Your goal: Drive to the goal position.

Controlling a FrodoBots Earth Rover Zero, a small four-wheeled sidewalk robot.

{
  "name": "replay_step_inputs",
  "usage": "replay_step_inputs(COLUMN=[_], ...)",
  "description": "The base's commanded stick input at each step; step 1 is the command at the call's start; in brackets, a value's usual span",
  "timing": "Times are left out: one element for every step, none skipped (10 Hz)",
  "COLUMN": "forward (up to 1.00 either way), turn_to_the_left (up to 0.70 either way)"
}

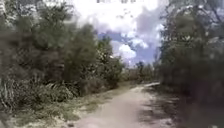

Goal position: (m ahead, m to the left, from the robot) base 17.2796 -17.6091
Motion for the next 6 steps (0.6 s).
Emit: replay_step_inputs(forward=[0.7,0.7,0.7,0.7,0.7,0.7], turn_to_the_left=[0.0,0.0,0.0,0.0,0.0,0.0])
